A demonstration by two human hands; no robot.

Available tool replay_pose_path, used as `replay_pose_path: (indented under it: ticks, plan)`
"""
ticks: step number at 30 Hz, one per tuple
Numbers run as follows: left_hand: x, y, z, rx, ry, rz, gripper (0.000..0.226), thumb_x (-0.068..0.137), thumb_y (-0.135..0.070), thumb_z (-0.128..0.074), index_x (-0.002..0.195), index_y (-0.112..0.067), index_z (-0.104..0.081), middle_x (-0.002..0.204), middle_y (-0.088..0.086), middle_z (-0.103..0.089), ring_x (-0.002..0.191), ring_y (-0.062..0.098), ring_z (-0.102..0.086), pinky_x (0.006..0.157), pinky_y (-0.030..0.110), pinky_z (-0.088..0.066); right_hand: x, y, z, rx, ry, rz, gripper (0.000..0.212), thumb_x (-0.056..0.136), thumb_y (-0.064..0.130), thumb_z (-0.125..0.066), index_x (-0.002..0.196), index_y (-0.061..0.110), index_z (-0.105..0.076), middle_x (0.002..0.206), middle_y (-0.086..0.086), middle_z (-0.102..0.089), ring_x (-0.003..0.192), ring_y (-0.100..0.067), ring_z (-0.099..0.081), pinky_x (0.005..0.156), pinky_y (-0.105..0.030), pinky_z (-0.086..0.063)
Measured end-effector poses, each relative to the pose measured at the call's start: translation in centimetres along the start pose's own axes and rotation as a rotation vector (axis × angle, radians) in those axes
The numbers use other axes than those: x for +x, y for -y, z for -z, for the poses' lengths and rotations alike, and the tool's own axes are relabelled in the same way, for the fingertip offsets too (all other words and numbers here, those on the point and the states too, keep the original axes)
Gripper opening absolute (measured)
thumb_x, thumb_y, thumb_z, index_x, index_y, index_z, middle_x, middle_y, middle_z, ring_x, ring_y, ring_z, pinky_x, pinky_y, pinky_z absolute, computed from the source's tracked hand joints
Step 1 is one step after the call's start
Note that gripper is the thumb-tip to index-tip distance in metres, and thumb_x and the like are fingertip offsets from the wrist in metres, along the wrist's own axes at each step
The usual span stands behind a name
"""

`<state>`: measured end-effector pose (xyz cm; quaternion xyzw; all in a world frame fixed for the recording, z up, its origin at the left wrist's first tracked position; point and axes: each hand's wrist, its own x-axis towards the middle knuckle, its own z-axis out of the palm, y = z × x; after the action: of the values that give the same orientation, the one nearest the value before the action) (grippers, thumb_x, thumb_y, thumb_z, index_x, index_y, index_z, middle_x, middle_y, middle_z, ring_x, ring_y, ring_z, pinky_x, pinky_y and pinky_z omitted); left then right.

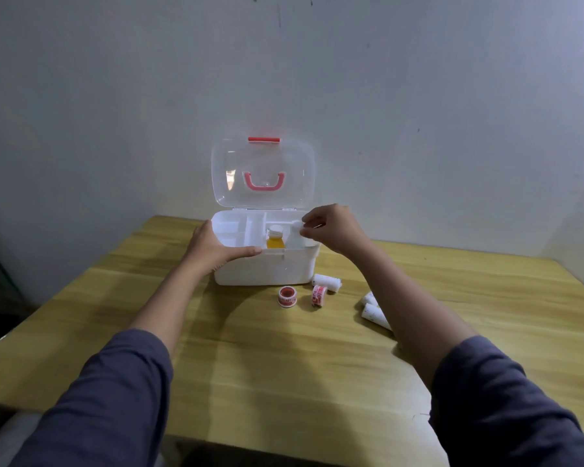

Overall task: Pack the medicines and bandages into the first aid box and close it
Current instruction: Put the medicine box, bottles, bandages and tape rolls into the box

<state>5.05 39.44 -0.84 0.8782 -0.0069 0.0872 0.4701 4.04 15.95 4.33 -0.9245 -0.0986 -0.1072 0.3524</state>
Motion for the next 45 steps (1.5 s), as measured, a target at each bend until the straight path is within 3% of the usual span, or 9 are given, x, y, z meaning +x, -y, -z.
replay_pose_path:
  ticks: [3, 6, 13, 19, 24, 29, 35, 42, 45]
  plan:
    - [-0.6, -0.1, 0.1, 0.020, -0.040, 0.038, 0.128, 0.020, -0.084, -0.077, 0.132, -0.028, -0.054, 0.131, 0.001, -0.060, 0.126, 0.023, -0.052, 0.102, 0.042, -0.049, -2.0, -0.4, 1.3, 0.046, -0.040, 0.005, 0.024, 0.080, 0.013, -0.066, 0.103, 0.008, -0.069, 0.099, -0.009, -0.073, 0.092, -0.017, -0.067, 0.079, -0.026, -0.051]
    - [-0.4, 0.8, -0.3, 0.035, -0.069, 0.093, 0.142, 0.010, -0.092, -0.068, 0.133, -0.022, -0.054, 0.132, 0.006, -0.058, 0.126, 0.024, -0.053, 0.104, 0.042, -0.048, -4.6, -1.5, 2.7, 0.081, -0.112, -0.008, 0.021, 0.082, 0.016, -0.064, 0.101, 0.009, -0.070, 0.099, -0.005, -0.073, 0.086, -0.013, -0.066, 0.081, -0.029, -0.053]
    - [-2.6, -0.6, -1.5, 0.021, -0.146, 0.101, 0.112, 0.064, -0.054, -0.085, 0.149, -0.006, -0.031, 0.151, 0.017, -0.033, 0.142, 0.030, -0.032, 0.113, 0.042, -0.036, -13.4, -7.0, 4.1, 0.002, -0.145, -0.114, 0.036, 0.081, 0.034, -0.066, 0.114, 0.018, -0.063, 0.117, 0.000, -0.067, 0.113, -0.014, -0.059, 0.095, -0.033, -0.047]
    - [-2.8, -0.6, -1.9, 0.038, -0.146, 0.107, 0.112, 0.070, -0.052, -0.081, 0.152, -0.002, -0.023, 0.154, 0.018, -0.027, 0.144, 0.032, -0.028, 0.114, 0.043, -0.032, -19.4, -11.1, 2.9, -0.382, 0.073, -0.149, 0.076, 0.086, 0.052, -0.050, 0.147, 0.023, -0.017, 0.156, 0.002, -0.021, 0.143, -0.016, -0.021, 0.117, -0.042, -0.020]
    - [-2.6, -0.7, -1.6, 0.031, -0.147, 0.096, 0.111, 0.065, -0.052, -0.085, 0.150, -0.005, -0.030, 0.151, 0.018, -0.033, 0.141, 0.032, -0.033, 0.110, 0.042, -0.037, -18.8, -11.1, 0.6, -0.556, 0.130, -0.079, 0.069, 0.093, 0.051, -0.034, 0.149, 0.019, -0.009, 0.158, 0.006, -0.013, 0.146, -0.009, -0.007, 0.121, -0.037, -0.005]
    - [-3.0, -1.0, -1.8, 0.015, -0.166, 0.107, 0.107, 0.069, -0.046, -0.085, 0.150, -0.003, -0.029, 0.151, 0.019, -0.033, 0.141, 0.032, -0.035, 0.110, 0.040, -0.037, -17.6, -10.1, -1.0, -0.543, 0.008, -0.011, 0.058, 0.093, 0.042, -0.041, 0.144, 0.018, -0.026, 0.137, -0.004, -0.047, 0.124, -0.026, -0.042, 0.107, -0.035, -0.030]
    - [-3.3, -1.3, -1.9, 0.011, -0.175, 0.117, 0.107, 0.070, -0.046, -0.084, 0.150, -0.002, -0.027, 0.151, 0.018, -0.032, 0.140, 0.033, -0.035, 0.109, 0.041, -0.037, -16.2, -9.8, -2.2, -0.520, -0.054, 0.009, 0.044, 0.089, 0.042, -0.048, 0.124, 0.016, -0.043, 0.118, -0.006, -0.056, 0.106, -0.028, -0.049, 0.083, -0.037, -0.039]
    - [-3.2, -0.7, -2.0, 0.012, -0.186, 0.113, 0.113, 0.064, -0.050, -0.086, 0.149, -0.004, -0.028, 0.148, 0.016, -0.032, 0.138, 0.032, -0.036, 0.109, 0.044, -0.040, -14.2, -6.3, -2.0, 0.277, -0.100, -0.027, 0.021, 0.093, 0.042, -0.046, 0.076, 0.029, -0.047, 0.068, 0.012, -0.051, 0.062, -0.002, -0.048, 0.058, -0.015, -0.035]
    - [-2.8, -0.6, -1.6, 0.026, -0.175, 0.131, 0.116, 0.059, -0.053, -0.088, 0.148, -0.007, -0.030, 0.147, 0.015, -0.033, 0.138, 0.031, -0.035, 0.109, 0.044, -0.040, -11.5, -4.5, -1.9, 0.365, -0.102, 0.009, 0.027, 0.091, 0.045, -0.046, 0.075, 0.023, -0.049, 0.063, 0.004, -0.051, 0.062, -0.011, -0.049, 0.061, -0.027, -0.038]
